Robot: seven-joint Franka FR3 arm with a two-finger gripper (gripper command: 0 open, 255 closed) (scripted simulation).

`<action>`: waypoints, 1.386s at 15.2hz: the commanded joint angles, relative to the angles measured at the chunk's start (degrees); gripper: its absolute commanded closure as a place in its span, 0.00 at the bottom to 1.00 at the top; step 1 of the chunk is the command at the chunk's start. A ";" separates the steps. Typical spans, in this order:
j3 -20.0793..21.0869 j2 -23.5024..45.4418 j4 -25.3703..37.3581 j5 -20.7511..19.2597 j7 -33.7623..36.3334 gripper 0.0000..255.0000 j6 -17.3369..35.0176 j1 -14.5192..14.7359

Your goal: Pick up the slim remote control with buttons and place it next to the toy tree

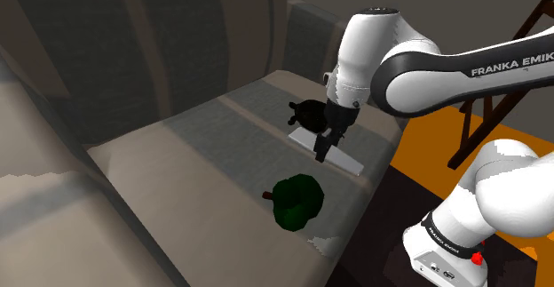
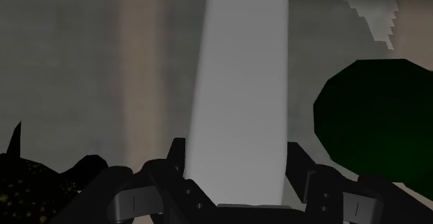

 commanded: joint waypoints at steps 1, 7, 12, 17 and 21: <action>0.23 0.66 -1.29 0.13 -0.04 1.00 1.99 0.02; 1.00 3.37 -4.17 0.38 0.05 1.00 7.56 -0.01; 1.69 6.20 -6.21 0.46 0.20 1.00 12.42 -0.14; 1.96 7.42 -6.90 0.43 0.29 1.00 14.32 -0.21; 1.96 7.42 -6.90 0.43 0.29 1.00 14.32 -0.21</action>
